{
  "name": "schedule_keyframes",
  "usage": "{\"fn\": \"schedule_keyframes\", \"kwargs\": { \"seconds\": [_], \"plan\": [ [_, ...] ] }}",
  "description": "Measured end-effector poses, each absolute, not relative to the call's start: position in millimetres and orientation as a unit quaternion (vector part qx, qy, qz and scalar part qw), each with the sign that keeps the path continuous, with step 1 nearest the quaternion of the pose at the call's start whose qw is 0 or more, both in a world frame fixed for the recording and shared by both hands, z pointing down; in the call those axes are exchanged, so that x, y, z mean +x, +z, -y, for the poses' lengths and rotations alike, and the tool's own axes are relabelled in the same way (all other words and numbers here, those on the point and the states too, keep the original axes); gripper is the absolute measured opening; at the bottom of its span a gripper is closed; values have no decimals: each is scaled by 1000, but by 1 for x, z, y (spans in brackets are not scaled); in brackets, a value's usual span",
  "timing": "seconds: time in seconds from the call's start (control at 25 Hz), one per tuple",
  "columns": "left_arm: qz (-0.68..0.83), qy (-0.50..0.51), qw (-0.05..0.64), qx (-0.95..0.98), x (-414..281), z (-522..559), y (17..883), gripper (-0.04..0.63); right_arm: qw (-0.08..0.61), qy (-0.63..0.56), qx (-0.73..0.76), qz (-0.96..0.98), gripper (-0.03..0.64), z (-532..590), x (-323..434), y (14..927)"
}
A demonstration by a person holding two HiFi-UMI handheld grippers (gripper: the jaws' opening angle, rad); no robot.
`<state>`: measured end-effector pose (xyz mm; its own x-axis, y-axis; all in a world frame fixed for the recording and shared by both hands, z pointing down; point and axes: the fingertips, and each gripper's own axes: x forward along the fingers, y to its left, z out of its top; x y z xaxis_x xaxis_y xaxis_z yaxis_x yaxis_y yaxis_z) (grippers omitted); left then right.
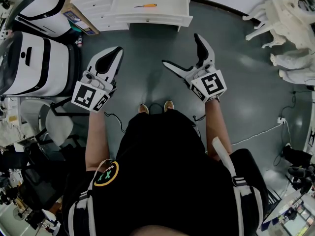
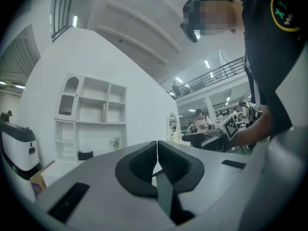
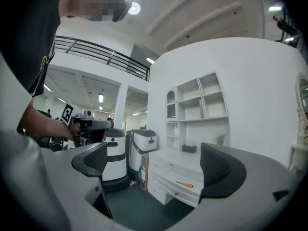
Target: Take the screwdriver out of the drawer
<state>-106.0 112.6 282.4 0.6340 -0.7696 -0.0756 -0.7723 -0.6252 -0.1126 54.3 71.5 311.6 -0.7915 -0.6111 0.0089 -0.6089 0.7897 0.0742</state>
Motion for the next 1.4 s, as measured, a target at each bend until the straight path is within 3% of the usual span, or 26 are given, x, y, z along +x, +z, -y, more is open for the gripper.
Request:
{"fn": "schedule_keyframes", "kwargs": {
  "seconds": [0.56, 1.4],
  "plan": [
    [-430, 1, 67, -900, -86, -106, 284, 21, 13, -31, 315, 949, 592, -64, 72, 315],
    [-452, -15, 67, -890, 2, -93, 286, 21, 4, -31, 287, 957, 592, -45, 152, 319]
  ]
}}
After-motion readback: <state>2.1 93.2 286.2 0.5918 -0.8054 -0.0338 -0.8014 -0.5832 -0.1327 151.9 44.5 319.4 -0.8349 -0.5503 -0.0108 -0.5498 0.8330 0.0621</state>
